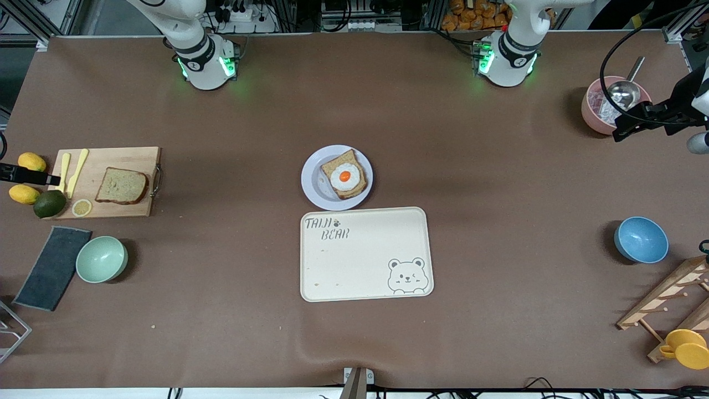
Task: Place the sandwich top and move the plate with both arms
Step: 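Reach the right gripper to the bread slice on the cutting board and grasp it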
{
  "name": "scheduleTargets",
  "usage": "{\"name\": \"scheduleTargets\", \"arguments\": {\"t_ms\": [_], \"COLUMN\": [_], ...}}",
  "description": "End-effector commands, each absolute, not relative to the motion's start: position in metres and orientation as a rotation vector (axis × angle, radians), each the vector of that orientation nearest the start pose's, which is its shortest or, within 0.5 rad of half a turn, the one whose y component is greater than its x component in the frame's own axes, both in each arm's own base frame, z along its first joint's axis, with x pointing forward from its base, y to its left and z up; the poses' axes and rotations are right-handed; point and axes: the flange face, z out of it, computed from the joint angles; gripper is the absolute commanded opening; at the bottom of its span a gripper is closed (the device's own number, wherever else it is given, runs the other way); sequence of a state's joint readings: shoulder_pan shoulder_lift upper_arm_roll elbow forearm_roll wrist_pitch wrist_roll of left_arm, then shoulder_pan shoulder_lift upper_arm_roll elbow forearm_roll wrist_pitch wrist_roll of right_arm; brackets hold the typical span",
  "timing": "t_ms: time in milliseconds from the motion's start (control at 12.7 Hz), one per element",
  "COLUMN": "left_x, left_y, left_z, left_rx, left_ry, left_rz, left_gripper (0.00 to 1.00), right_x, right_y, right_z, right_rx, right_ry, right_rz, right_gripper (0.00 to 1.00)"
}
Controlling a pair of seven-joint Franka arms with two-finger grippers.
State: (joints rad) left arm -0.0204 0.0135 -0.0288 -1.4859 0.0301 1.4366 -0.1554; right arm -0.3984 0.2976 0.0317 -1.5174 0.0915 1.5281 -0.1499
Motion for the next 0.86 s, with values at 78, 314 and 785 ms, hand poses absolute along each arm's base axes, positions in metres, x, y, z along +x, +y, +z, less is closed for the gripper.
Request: {"name": "scheduleTargets", "arguments": {"t_ms": [78, 314, 785], "left_x": [0.545, 0.545, 0.546], "left_y": [-0.021, -0.02, -0.02], "left_z": [0.647, 0.648, 0.647], "left_rx": [-3.081, -3.08, -3.079], "left_ry": [-0.148, -0.143, -0.143], "left_rz": [0.077, 0.075, 0.08], "left_gripper": [1.0, 1.0, 1.0], "right_x": [0.581, 0.564, 0.523], "right_y": [-0.265, -0.297, -0.315], "right_z": [0.416, 0.356, 0.259], "right_rx": [-2.871, -2.796, -2.728], "right_ry": [0.283, 0.289, 0.28], "right_rz": [0.352, 0.336, 0.355], "right_gripper": [1.0, 1.0, 0.88]}}
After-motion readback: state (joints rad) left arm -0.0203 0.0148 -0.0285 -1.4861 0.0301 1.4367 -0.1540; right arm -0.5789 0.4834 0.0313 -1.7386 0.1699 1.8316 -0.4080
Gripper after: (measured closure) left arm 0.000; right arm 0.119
